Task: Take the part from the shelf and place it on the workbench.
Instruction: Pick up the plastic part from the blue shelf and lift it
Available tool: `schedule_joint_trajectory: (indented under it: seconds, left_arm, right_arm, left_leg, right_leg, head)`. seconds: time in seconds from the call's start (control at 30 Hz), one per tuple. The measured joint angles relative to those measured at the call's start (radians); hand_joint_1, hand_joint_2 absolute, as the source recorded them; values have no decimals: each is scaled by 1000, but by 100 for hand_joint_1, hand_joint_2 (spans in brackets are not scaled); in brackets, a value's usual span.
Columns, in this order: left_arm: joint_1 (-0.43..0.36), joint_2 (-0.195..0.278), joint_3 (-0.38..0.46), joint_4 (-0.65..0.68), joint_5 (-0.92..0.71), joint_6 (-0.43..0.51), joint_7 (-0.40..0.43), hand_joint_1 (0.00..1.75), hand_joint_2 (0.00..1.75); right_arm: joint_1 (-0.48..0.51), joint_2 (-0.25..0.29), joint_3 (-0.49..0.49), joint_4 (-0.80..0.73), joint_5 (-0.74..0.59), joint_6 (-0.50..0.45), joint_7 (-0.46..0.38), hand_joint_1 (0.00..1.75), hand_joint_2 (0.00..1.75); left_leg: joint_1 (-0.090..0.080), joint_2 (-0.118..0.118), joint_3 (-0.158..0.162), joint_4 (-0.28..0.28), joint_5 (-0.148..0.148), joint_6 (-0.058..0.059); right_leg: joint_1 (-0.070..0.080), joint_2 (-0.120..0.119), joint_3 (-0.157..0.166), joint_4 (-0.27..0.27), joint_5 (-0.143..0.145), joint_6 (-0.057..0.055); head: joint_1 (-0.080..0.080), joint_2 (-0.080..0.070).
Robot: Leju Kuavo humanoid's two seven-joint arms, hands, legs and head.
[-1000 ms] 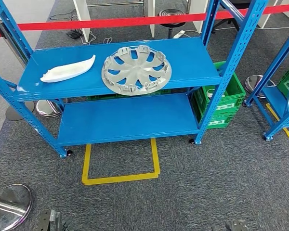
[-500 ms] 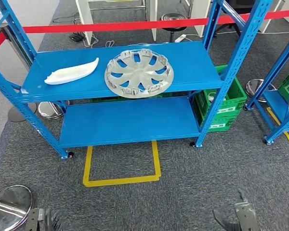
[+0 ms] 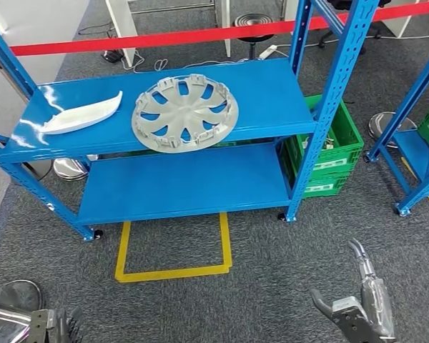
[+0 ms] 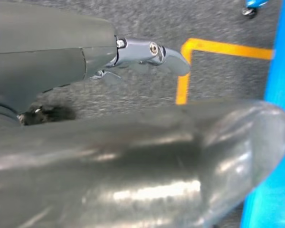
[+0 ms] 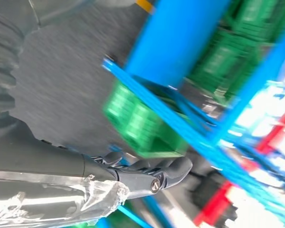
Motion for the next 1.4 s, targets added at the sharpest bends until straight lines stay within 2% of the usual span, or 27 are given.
schedule_joint_trajectory:
  seconds: [0.1, 0.17, 0.2, 0.27, 0.3, 0.33, 0.37, 0.43, 0.5, 0.53, 0.6, 0.63, 0.67, 0.7, 0.73, 0.83, 0.87, 0.93, 1.0, 1.1, 1.13, 1.17, 1.2, 1.23, 1.27, 1.33, 1.4]
  left_arm:
    - [-1, -7, 41, -17, -42, -21, -15, 0, 0]
    - [1, -11, 66, -24, -71, -33, -24, 0, 0]
    - [1, -13, 78, -27, -85, -39, -29, 0, 0]
    - [1, -14, 97, -34, -114, -50, -39, 0, 0]
    - [1, -14, 105, -38, -128, -55, -44, 0, 0]
    - [0, -16, 112, -43, -141, -59, -50, 0, 0]
    - [0, -18, 118, -48, -154, -63, -55, 0, 0]
    - [-7, -21, 128, -55, -176, -71, -64, 0, 0]
    - [-12, -23, 138, -61, -193, -77, -70, 0, 0]
    - [-13, -23, 143, -63, -199, -79, -72, 0, 0]
    - [-12, -23, 149, -66, -203, -82, -73, 0, 0]
    - [-11, -23, 151, -66, -204, -83, -73, 0, 0]
    - [-11, -23, 151, -67, -204, -86, -73, 0, 0]
    - [-10, -23, 152, -67, -204, -88, -73, 0, 0]
    - [-9, -23, 152, -68, -204, -91, -73, 0, 0]
    - [-9, -24, 158, -70, -204, -96, -73, 0, 0]
    - [-9, -25, 160, -71, -205, -98, -73, 0, 0]
    - [-10, -24, 163, -74, -205, -99, -73, 0, 0]
    - [-13, -24, 166, -78, -205, -100, -73, 0, 0]
    - [-16, -24, 166, -80, -205, -101, -73, 0, 0]
    - [-15, -24, 166, -80, -205, -101, -73, 0, 44]
    - [-15, -24, 166, -80, -205, -101, -73, 0, 87]
    - [-15, -23, 166, -80, -206, -101, -73, 0, 131]
    - [-15, -22, 166, -80, -206, -101, -73, 0, 131]
    - [-15, -22, 166, -79, -208, -101, -73, 0, 87]
    - [-18, -22, 166, -79, -213, -100, -72, 0, 0]
    - [-19, -22, 166, -79, -217, -99, -72, 0, 0]
  right_arm:
    - [-6, -46, 48, -69, 42, -24, -2, 0, 0]
    - [-8, -76, 81, -112, 69, -38, -2, 0, 0]
    - [-10, -91, 97, -134, 82, -46, -2, 0, 0]
    - [-12, -117, 125, -168, 110, -61, -2, 0, 0]
    - [-13, -130, 139, -184, 124, -68, -1, 0, 0]
    - [-14, -144, 153, -201, 137, -74, -1, 0, 0]
    - [-16, -159, 168, -219, 149, -81, 0, 0, 0]
    - [-27, -189, 195, -252, 170, -94, 1, 0, 0]
    - [-40, -212, 215, -271, 183, -107, 4, 0, 0]
    - [-42, -221, 225, -278, 187, -110, 5, 0, 0]
    - [-43, -235, 240, -286, 189, -113, 6, 0, 0]
    - [-44, -240, 247, -289, 188, -113, 6, 0, 0]
    - [-45, -244, 252, -290, 188, -113, 6, 0, 0]
    - [-47, -246, 256, -291, 185, -112, 7, 0, 0]
    - [-47, -248, 259, -292, 182, -111, 8, 0, 0]
    - [-48, -253, 270, -292, 166, -102, 17, 0, 0]
    - [-49, -255, 273, -293, 163, -98, 22, 0, 0]
    - [-54, -257, 277, -294, 158, -92, 29, 0, 0]
    - [-58, -258, 280, -294, 156, -88, 33, 0, 0]
    - [-60, -258, 283, -294, 154, -85, 35, 0, 131]
    - [-61, -258, 284, -294, 154, -85, 35, 0, 175]
    - [-61, -258, 285, -294, 154, -83, 37, 0, 175]
    - [-62, -258, 287, -293, 156, -81, 42, 0, 175]
    - [-62, -258, 288, -293, 159, -78, 49, 0, 175]
    - [-63, -258, 289, -292, 163, -75, 59, 0, 175]
    - [-65, -260, 292, -290, 170, -68, 78, 0, 175]
    - [-67, -262, 296, -286, 176, -59, 97, 0, 175]
  left_leg:
    - [-16, 2, -143, 158, -75, 22]
    - [-32, 2, -187, 152, -104, 45]
    - [-42, 4, -191, 113, -83, 61]
    - [-69, 30, -180, -5, 34, 98]
    - [-80, 41, -172, -53, 90, 110]
    - [-87, 47, -162, -85, 127, 114]
    - [-89, 42, -150, -102, 136, 111]
    - [-82, 21, -113, -107, 127, 106]
    - [-77, 5, -77, -109, 114, 113]
    - [-77, -1, -62, -109, 103, 117]
    - [-76, -14, -33, -109, 78, 125]
    - [-76, -22, -17, -109, 65, 127]
    - [-77, -28, 0, -109, 50, 127]
    - [-77, -35, 19, -109, 35, 127]
    - [-78, -40, 38, -110, 19, 126]
    - [-82, -48, 78, -107, -27, 116]
    - [-83, -49, 86, -104, -35, 111]
    - [-87, -46, 90, -90, -34, 100]
    - [-88, -28, 51, -19, -30, 85]
    - [-68, -10, -60, 131, -102, 56]
    - [-59, -9, -86, 152, -119, 47]
    - [-50, -9, -99, 146, -111, 37]
    - [-42, -7, -95, 109, -77, 28]
    - [-33, -5, -78, 50, -26, 17]
    - [-24, -2, -58, -20, 23, 8]
    - [-13, 12, -34, -109, 61, 2]
    - [-10, 17, -32, -126, 66, 8]
  right_leg:
    - [15, -6, 47, -23, -24, -15]
    - [27, -12, 87, -36, -46, -21]
    - [33, -17, 108, -43, -58, -23]
    - [44, -26, 149, -58, -86, -25]
    - [50, -31, 168, -66, -102, -25]
    - [55, -36, 194, -75, -115, -24]
    - [59, -40, 216, -75, -119, -20]
    - [61, -44, 225, -29, -101, -11]
    - [60, -36, 157, 96, -75, 1]
    - [59, -32, 107, 163, -87, 4]
    - [59, -26, 13, 235, -179, 6]
    - [59, -25, -21, 238, -234, 6]
    - [60, -24, -45, 222, -269, 4]
    - [60, -23, -62, 189, -267, 1]
    - [62, -21, -72, 140, -215, -4]
    - [67, -12, -79, 14, 30, -26]
    - [69, -11, -74, 2, 65, -33]
    - [64, -12, -51, -10, 76, -42]
    - [52, -15, -29, -31, 76, -47]
    - [39, -18, -7, -51, 67, -46]
    - [35, -18, 0, -53, 62, -43]
    - [29, -18, 7, -54, 56, -39]
    - [23, -18, 16, -54, 51, -34]
    - [17, -18, 24, -54, 45, -28]
    - [13, -18, 32, -53, 40, -21]
    - [11, -17, 36, -49, 28, -3]
    - [11, -20, 36, -50, 11, 10]
  head:
    - [-4, 0]
    - [-6, 0]
    - [-7, 0]
    - [-8, 0]
    - [-7, 0]
    - [-7, 0]
    - [-6, 0]
    - [-2, 0]
    - [2, 0]
    - [3, 0]
    - [5, 0]
    - [5, 0]
    - [6, 0]
    - [7, 0]
    - [8, 0]
    - [9, 0]
    - [9, 0]
    - [8, 0]
    - [2, 0]
    - [-4, 0]
    - [-4, 0]
    - [-4, 0]
    - [-4, 0]
    - [-4, 0]
    - [-6, 0]
    - [-12, 0]
    - [-15, 0]
